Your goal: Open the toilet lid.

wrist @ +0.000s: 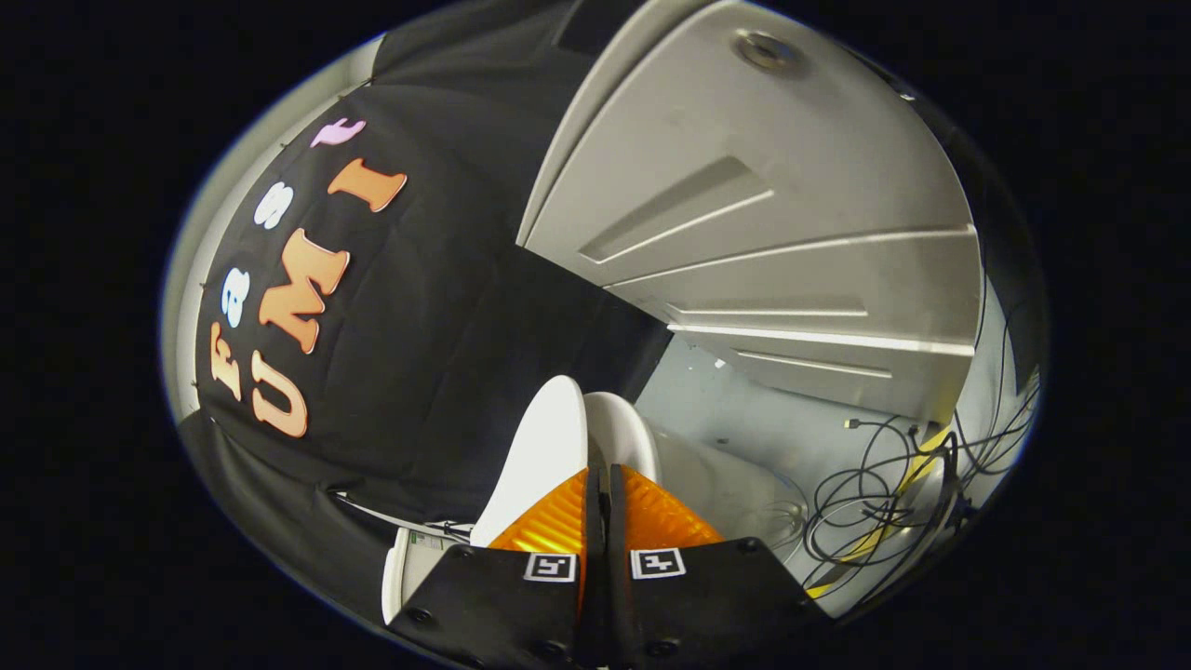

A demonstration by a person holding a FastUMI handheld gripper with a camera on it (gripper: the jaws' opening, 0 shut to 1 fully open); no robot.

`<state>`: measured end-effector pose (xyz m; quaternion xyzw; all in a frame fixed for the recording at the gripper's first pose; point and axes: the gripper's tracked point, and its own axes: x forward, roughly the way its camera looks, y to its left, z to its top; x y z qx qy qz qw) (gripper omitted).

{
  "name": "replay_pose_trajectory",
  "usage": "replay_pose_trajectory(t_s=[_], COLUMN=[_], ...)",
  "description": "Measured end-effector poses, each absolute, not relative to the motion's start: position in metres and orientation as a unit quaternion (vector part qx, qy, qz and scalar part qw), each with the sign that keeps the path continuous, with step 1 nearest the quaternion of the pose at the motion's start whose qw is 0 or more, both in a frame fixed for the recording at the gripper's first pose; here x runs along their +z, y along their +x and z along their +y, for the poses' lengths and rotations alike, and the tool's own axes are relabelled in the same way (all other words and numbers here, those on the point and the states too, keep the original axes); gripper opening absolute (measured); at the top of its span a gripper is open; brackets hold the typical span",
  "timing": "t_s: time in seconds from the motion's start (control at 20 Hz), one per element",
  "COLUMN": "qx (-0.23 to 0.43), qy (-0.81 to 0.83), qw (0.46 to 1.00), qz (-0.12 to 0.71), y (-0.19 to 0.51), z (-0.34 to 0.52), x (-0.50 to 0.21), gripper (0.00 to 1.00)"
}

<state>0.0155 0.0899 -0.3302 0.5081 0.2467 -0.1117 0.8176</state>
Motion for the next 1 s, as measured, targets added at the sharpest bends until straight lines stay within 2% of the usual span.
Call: replay_pose_trajectory(t_s=[0.3, 0.7, 1.0], qx=[-0.131, -0.109, -0.067], qy=[0.455, 0.407, 0.345], qw=[0.861, 0.888, 0.921], qz=[0.188, 0.185, 0.168], y=[0.049, 0.049, 0.063], z=[0.071, 0.086, 0.114], x=[-0.301, -0.276, -0.218], gripper=[0.08, 0.08, 0.08])
